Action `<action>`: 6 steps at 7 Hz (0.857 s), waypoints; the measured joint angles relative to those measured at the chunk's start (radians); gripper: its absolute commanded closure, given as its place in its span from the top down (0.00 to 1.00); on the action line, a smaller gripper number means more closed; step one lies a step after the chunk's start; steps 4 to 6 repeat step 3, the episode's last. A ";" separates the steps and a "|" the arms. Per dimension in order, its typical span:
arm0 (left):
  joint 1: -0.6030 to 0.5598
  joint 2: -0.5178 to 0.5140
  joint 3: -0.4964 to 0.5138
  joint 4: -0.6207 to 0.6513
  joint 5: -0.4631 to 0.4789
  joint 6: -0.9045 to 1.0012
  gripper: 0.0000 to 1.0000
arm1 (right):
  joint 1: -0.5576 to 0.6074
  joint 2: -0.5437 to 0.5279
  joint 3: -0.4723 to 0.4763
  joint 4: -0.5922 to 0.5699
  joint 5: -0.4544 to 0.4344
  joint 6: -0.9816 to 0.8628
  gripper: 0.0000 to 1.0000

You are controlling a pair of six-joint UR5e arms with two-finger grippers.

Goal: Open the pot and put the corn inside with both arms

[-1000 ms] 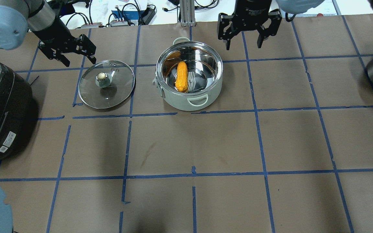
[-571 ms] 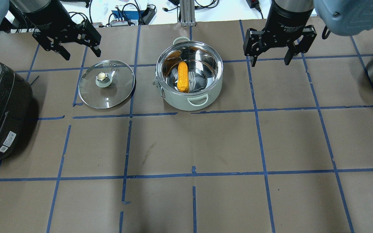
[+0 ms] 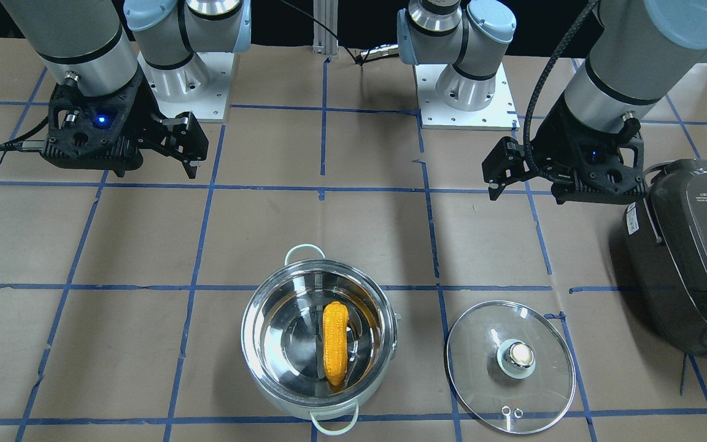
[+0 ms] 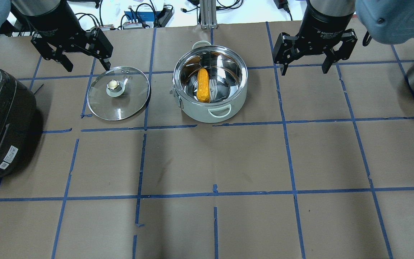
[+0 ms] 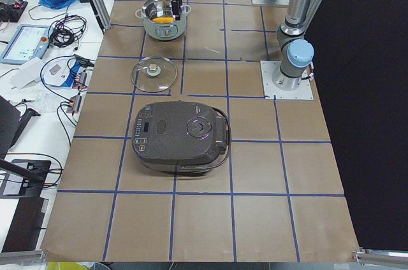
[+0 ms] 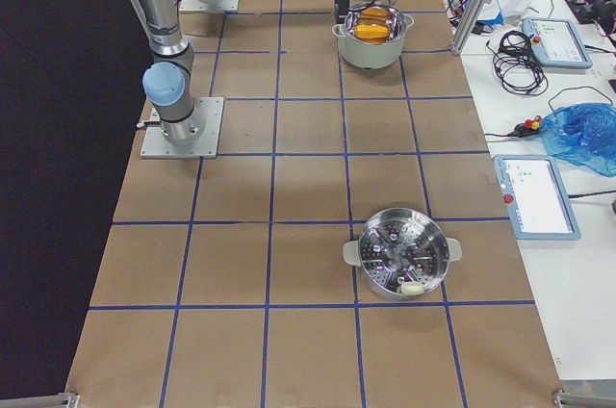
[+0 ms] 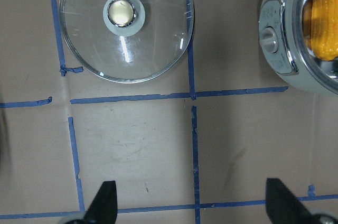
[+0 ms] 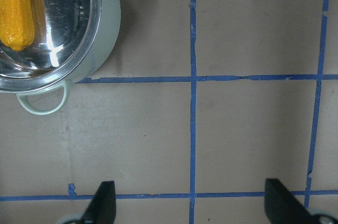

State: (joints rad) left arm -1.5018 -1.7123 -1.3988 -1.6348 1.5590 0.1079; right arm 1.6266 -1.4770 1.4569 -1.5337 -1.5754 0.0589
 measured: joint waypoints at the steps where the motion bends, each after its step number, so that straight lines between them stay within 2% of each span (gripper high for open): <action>1: -0.001 0.003 -0.004 0.001 0.003 0.000 1.00 | 0.000 -0.001 -0.001 0.000 0.000 0.000 1.00; 6: -0.001 -0.004 -0.007 0.008 -0.001 -0.001 1.00 | 0.001 -0.001 -0.002 0.000 0.000 0.001 1.00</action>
